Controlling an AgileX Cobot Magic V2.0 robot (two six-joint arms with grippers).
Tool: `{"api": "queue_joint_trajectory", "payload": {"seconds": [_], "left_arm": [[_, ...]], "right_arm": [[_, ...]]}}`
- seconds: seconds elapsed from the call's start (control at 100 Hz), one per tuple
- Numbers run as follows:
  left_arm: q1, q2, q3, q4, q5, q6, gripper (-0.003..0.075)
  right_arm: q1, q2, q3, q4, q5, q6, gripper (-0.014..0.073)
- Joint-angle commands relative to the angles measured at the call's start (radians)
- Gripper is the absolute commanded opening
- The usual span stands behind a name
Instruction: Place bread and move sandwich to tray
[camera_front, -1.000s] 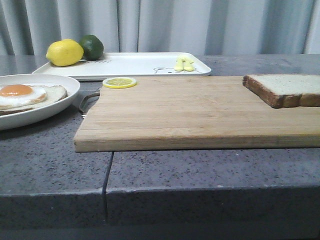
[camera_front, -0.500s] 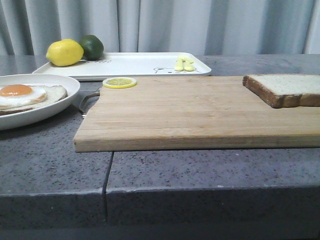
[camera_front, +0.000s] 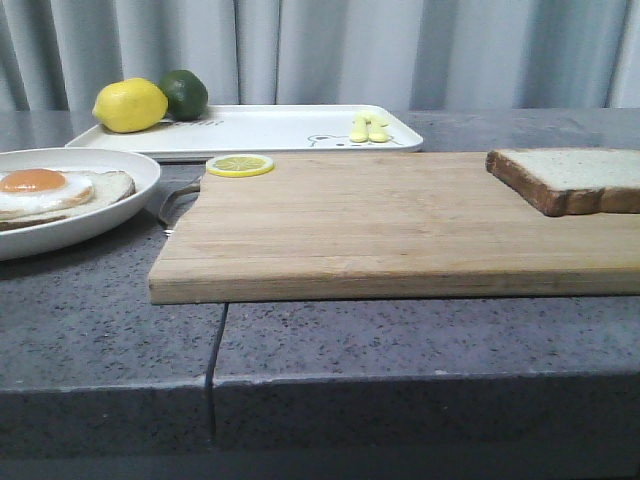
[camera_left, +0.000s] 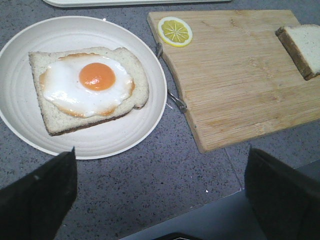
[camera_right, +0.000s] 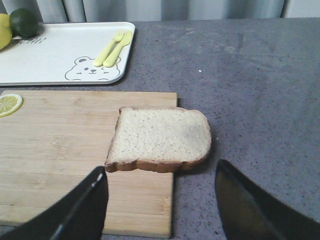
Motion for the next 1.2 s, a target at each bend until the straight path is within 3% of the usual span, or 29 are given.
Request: {"api": "queue_joint_trajectory", "payload": {"seconds": [0.0,0.16,0.42,0.56,0.76,1.19], "left_arm": [[0.002,0.005,-0.033,-0.047,-0.047,0.0,0.0618],[0.002,0.005,-0.033,-0.047,-0.047,0.0,0.0618],[0.002,0.005,-0.033,-0.047,-0.047,0.0,0.0618],[0.002,0.005,-0.033,-0.047,-0.047,0.0,0.0618],[0.002,0.005,-0.033,-0.047,-0.047,0.0,0.0618],[0.002,0.005,-0.033,-0.047,-0.047,0.0,0.0618]], "right_arm": [[-0.009,0.048,-0.033,0.062,-0.103,-0.048,0.0473],[-0.083,0.158,-0.033,0.249,-0.117,-0.209,0.0473],[-0.33,0.298,-0.033,0.628,-0.145,-0.531,0.0473],[-0.41,0.355,-0.033,0.834,-0.143,-0.689,0.0473],[-0.461,0.462,-0.032,1.027,-0.122,-0.858,0.0473],[-0.468,0.697,-0.032,1.259,-0.123,-1.081,0.0473]]}}
